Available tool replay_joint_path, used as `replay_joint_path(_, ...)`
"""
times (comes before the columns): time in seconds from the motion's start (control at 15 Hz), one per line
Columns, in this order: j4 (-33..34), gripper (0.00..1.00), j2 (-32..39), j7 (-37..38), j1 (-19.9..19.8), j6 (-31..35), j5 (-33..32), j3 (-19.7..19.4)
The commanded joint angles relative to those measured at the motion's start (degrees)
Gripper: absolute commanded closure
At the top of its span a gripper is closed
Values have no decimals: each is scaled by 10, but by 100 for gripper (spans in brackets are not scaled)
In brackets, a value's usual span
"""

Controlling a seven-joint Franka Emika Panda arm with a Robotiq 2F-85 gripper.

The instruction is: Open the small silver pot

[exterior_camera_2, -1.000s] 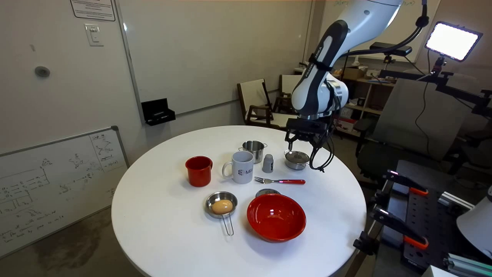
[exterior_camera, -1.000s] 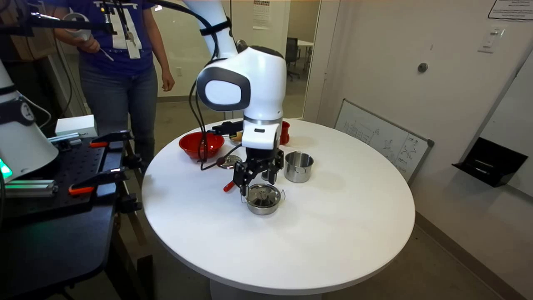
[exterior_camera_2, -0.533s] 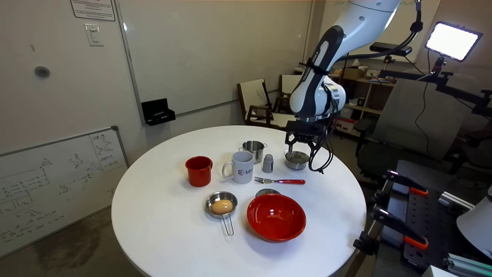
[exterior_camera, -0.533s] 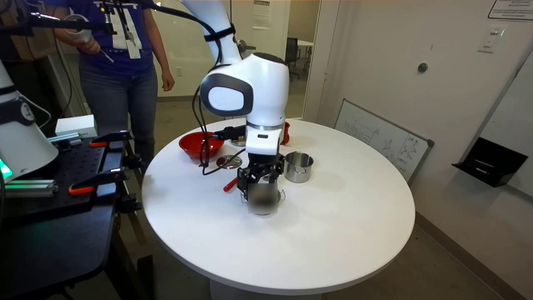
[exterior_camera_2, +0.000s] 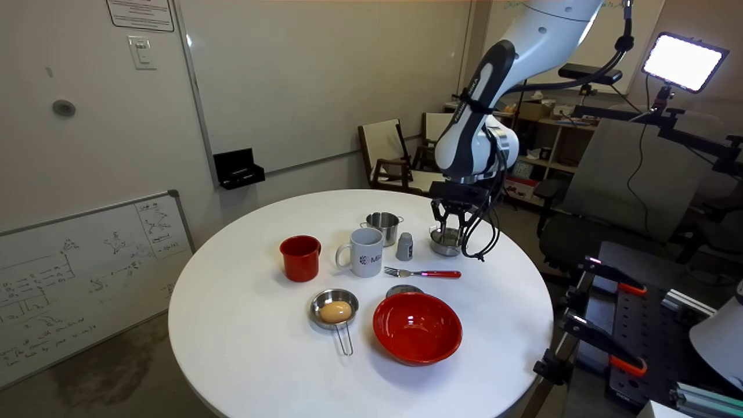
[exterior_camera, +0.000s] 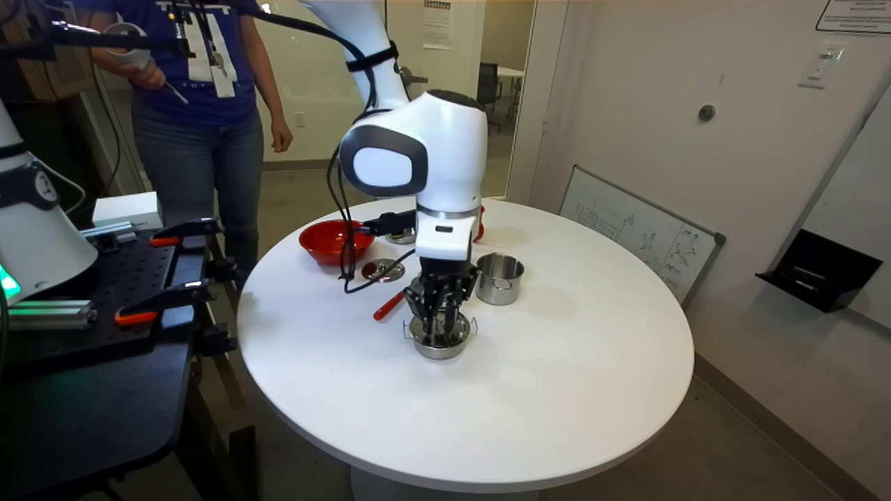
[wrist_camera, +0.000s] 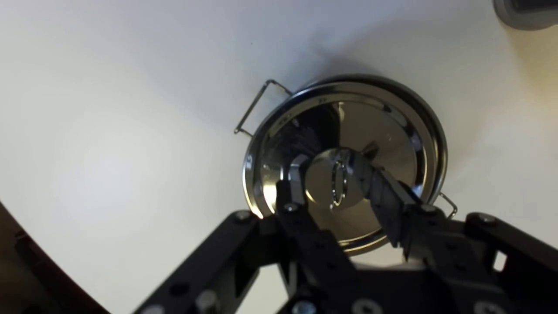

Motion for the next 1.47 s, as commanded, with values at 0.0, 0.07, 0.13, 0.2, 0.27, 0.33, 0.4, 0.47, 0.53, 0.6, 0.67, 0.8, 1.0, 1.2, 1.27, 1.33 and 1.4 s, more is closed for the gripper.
replay_joint_path(0.0, 12, 82, 12, -16, 1, 1, 21, 0)
replay_joint_path(0.07, 12, 90, 11, -16, 1, 2, 21, 0)
replay_joint_path(0.13, 12, 95, 11, -16, 2, 1, 21, -1)
replay_joint_path(0.2, 11, 95, 10, -15, 2, 2, 21, -2)
replay_joint_path(0.27, 12, 97, 10, -15, 2, 1, 21, -2)
replay_joint_path(0.33, 11, 99, 10, -15, 2, 2, 22, -2)
replay_joint_path(0.4, 11, 95, 10, -15, 2, 1, 22, -2)
replay_joint_path(0.47, 9, 93, 9, -15, 2, 3, 22, -2)
replay_joint_path(0.53, 10, 94, 9, -15, 2, 3, 22, -2)
replay_joint_path(0.6, 8, 93, 8, -16, 2, 4, 21, -2)
replay_joint_path(0.67, 7, 94, 6, -16, 4, 4, 20, -4)
replay_joint_path(0.8, -5, 94, -11, -8, 23, 1, 9, -20)
replay_joint_path(1.0, -27, 95, -45, -3, 59, -13, -11, -50)
replay_joint_path(1.2, -48, 94, -82, 2, 102, -35, -40, -88)
replay_joint_path(1.27, -53, 94, -93, 0, 109, -46, -49, -95)
replay_joint_path(1.33, -60, 94, -106, -8, 111, -59, -59, -96)
replay_joint_path(1.4, -69, 95, -118, -18, 110, -67, -70, -95)
